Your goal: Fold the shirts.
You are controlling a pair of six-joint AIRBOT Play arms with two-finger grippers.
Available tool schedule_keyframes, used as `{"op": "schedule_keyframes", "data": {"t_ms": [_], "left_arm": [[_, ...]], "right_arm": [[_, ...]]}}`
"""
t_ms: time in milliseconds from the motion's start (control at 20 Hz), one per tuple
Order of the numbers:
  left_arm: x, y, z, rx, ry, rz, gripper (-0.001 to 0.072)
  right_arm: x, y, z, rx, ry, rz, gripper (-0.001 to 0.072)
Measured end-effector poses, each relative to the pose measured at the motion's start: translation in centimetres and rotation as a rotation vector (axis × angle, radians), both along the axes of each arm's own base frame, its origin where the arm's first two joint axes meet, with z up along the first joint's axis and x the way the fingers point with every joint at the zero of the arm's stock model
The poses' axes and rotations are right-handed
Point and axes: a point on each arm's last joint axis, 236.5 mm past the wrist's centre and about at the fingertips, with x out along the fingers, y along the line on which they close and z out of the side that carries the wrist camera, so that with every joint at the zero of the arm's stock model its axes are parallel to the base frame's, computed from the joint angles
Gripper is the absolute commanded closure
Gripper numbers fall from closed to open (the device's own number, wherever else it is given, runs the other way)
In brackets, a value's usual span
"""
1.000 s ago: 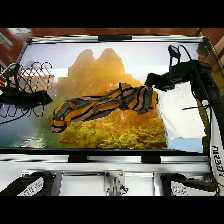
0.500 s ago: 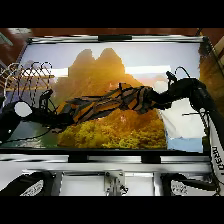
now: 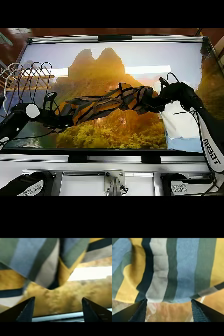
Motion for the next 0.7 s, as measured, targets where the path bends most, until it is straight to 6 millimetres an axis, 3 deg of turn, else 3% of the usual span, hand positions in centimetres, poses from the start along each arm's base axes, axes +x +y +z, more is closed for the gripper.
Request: {"op": "schedule_keyframes", "data": {"t_ms": [50,150,200,250,350,400,550,700], "left_arm": [[0.1,0.3,-0.2,0.013,0.0,-0.004,0.0174],[0.1,0.5,-0.7,0.028,0.007,-0.007,0.0254],[0.3,0.6,-1.1,0.034,0.011,-0.004,0.032],[0.3,0.6,-1.4,0.037,0.018,-0.001,0.0338],[0.6,0.7,-2.3,0.042,0.029,0.007,0.0602],[0.6,0.7,-2.7,0.047,0.037,0.008,0.0665],[0.8,0.9,-3.5,0.06,0.048,0.009,0.0665],[1.0,1.1,-3.5,0.072,0.048,0.001,0.0667]], "right_arm": [[0.0,0.2,-0.5,-0.001,0.006,0.0,0.0053],[0.3,0.6,-1.2,-0.002,0.007,-0.011,0.0089],[0.6,0.8,-1.5,-0.004,0.003,-0.021,0.0181],[1.1,1.0,-1.7,-0.004,-0.006,-0.041,0.0298],[2.0,1.5,-2.1,-0.006,-0.03,-0.073,0.059],[2.7,1.7,-2.1,-0.007,-0.055,-0.091,0.0658],[5.4,2.1,-1.1,-0.006,-0.159,-0.137,0.0659],[8.9,2.0,1.4,0.0,-0.291,-0.177,0.0658]]}}
